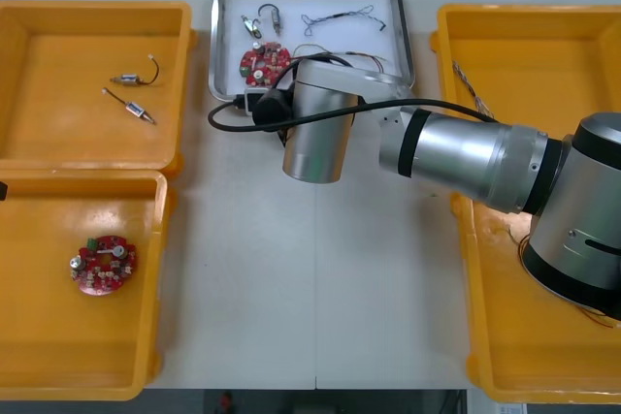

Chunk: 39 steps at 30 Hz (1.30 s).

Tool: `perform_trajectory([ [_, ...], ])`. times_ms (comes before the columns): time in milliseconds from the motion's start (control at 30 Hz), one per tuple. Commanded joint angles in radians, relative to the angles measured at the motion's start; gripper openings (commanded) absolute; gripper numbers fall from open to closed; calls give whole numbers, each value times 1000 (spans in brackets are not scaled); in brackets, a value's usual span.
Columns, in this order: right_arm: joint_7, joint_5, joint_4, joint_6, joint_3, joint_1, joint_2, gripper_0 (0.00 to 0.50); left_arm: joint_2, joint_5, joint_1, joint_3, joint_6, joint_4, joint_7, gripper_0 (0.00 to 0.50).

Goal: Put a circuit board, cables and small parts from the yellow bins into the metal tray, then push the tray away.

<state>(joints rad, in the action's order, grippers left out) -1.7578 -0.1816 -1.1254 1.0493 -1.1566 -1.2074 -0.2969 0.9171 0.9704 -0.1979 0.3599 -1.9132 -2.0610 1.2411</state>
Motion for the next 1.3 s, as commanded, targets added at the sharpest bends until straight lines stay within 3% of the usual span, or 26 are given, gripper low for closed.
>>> perform_trajectory([
  [33, -46, 13, 39, -38, 34, -61, 32, 0, 3, 4, 17, 25, -3, -25, 80, 500],
  [233, -46, 13, 88, -80, 52, -61, 36, 0, 3, 4, 17, 25, -3, -25, 80, 500],
  [267, -42, 13, 91, -80, 57, -61, 38, 40, 3, 4, 17, 25, -3, -25, 80, 500],
  [300, -42, 13, 93, -80, 58, -61, 39, 111, 3, 4, 17, 25, -3, -25, 80, 500],
  [367, -42, 13, 99, -80, 74, -61, 42, 500, 3, 4, 17, 25, -3, -25, 80, 500],
  [533, -51, -50, 99, -52, 140, -61, 44, 500, 3, 4, 17, 25, -3, -25, 80, 500],
  [700, -54, -78, 36, 64, 201, -57, 47, 500, 3, 4, 17, 25, -3, -25, 80, 500],
  [1000, -48, -64, -281, 433, 362, 54, 44, 500, 3, 4, 17, 25, -3, -25, 80, 500],
  [1300, -14, 7, -648, 805, 512, 229, 18, 500, 3, 4, 17, 25, -3, -25, 80, 500],
])
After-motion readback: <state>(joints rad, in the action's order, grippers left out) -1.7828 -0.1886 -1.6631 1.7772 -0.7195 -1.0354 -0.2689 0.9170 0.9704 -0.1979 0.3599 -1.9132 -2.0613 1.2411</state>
